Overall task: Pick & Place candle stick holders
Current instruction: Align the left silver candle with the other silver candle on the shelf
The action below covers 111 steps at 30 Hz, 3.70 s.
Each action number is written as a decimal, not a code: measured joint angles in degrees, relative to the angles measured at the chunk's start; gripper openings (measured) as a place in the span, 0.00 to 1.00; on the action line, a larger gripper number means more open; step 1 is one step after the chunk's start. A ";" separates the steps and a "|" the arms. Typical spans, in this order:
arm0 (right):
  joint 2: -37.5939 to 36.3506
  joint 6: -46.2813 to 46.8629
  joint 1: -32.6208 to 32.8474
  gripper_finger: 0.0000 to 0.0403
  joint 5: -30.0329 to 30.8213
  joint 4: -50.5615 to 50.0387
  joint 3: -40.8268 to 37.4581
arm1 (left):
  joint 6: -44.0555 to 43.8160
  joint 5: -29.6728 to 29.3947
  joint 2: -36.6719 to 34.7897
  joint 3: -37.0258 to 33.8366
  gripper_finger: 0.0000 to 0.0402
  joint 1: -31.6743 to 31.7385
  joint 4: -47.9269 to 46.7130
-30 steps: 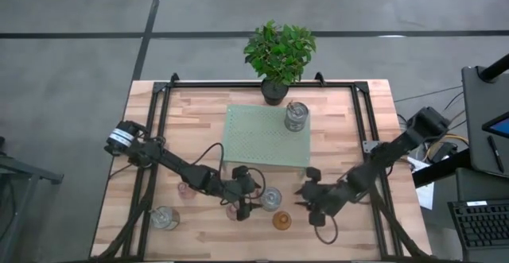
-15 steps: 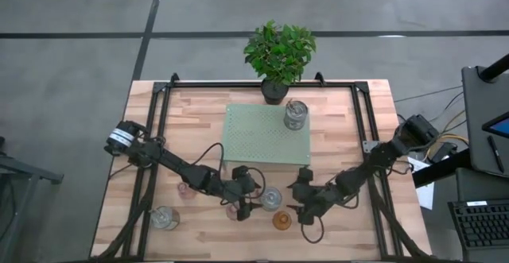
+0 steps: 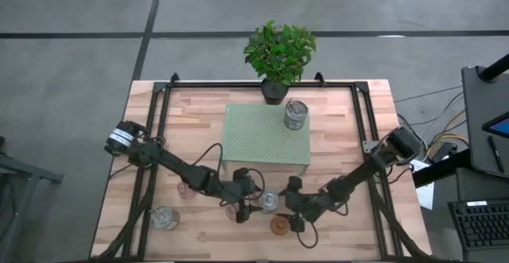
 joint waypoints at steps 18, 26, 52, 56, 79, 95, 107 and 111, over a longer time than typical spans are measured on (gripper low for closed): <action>5.80 -3.82 0.03 0.89 4.65 17.61 -0.20 | -1.40 2.35 3.23 -0.02 0.83 -0.10 3.70; 8.88 -4.91 -0.50 0.89 4.83 22.56 -0.04 | -1.14 2.64 3.23 -0.09 0.83 -0.22 3.40; 8.43 -8.03 -0.61 0.82 3.24 25.64 -0.22 | 2.66 9.09 2.46 0.96 0.85 -0.32 -0.71; 8.31 -8.12 -0.64 0.82 4.06 26.65 -0.22 | 1.23 10.27 1.71 0.92 0.86 -0.31 -4.24; 3.29 -11.82 -0.69 0.82 4.42 25.82 -1.04 | 2.24 8.70 -4.85 0.81 0.96 -0.46 -11.71; -11.28 -18.35 -0.65 0.82 7.49 25.55 -6.15 | 2.24 8.11 -4.85 0.83 0.97 -0.48 -12.15; -26.66 -19.14 -0.65 0.82 15.33 10.53 -7.59 | 2.47 6.86 -4.85 0.85 0.97 -0.48 -11.64; -31.62 -19.94 -0.65 0.82 18.09 7.56 -7.81 | 2.99 6.54 -4.85 0.85 0.97 -0.48 -11.55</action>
